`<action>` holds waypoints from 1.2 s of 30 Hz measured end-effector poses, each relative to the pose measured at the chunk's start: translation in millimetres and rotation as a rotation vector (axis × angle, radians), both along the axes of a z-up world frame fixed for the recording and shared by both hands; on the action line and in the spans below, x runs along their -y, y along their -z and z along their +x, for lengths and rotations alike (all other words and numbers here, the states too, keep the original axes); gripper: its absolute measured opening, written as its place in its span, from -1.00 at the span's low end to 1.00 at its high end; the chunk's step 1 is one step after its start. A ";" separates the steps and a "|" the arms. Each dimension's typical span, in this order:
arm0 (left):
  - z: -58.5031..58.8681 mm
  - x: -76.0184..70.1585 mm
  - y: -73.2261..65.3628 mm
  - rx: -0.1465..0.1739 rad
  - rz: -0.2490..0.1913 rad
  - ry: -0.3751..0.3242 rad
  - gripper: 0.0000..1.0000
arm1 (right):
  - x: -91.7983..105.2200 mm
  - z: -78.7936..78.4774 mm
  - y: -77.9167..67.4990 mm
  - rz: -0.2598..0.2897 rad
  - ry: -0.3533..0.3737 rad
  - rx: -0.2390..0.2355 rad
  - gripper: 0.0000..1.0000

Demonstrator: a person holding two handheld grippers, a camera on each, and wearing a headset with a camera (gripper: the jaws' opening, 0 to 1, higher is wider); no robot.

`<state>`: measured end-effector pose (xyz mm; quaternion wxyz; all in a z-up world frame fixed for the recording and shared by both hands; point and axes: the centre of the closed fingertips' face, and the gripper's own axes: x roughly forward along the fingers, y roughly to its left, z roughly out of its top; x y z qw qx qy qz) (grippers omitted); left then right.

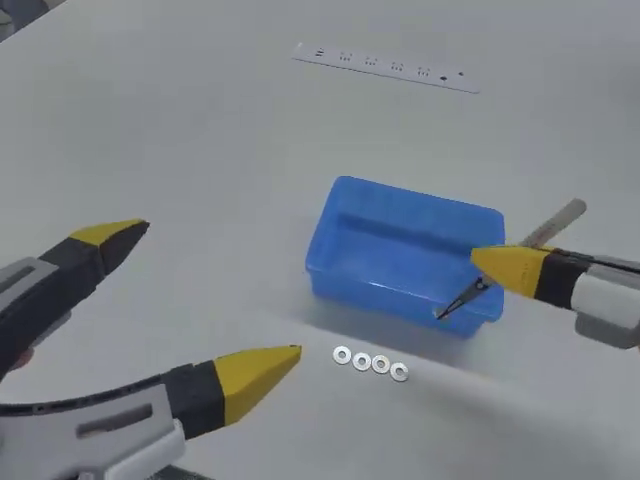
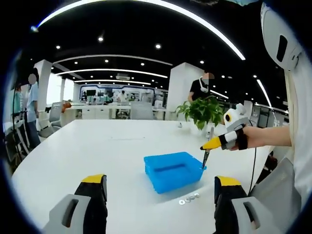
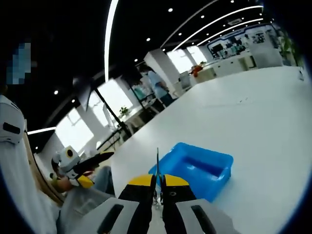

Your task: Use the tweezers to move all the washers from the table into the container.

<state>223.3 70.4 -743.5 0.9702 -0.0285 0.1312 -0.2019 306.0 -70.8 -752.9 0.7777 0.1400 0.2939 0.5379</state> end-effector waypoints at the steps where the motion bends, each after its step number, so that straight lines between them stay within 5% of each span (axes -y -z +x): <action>1: 0.3 -0.2 -1.4 0.007 -0.001 -0.002 0.88 | -0.7 4.2 -2.7 0.004 0.008 0.012 -0.95; 7: 1.6 -5.6 -4.4 0.010 -0.050 -0.023 0.91 | -1.0 31.6 1.1 -0.057 0.056 0.110 -0.94; 12: 0.8 -5.8 -1.5 0.006 -0.030 -0.018 0.85 | -2.0 46.0 18.4 -0.162 0.062 0.194 -0.94; 22: 0.8 -6.9 0.3 -0.004 -0.014 -0.021 0.86 | -3.6 52.1 55.9 -0.298 0.001 0.256 -0.94; 32: 0.4 -9.5 2.8 -0.008 0.002 -0.028 0.84 | -6.5 47.5 64.8 -0.346 -0.078 0.358 -0.94; 36: 0.4 -10.3 3.8 -0.011 0.011 -0.033 0.84 | -7.2 46.4 54.5 -0.315 -0.057 0.394 -0.94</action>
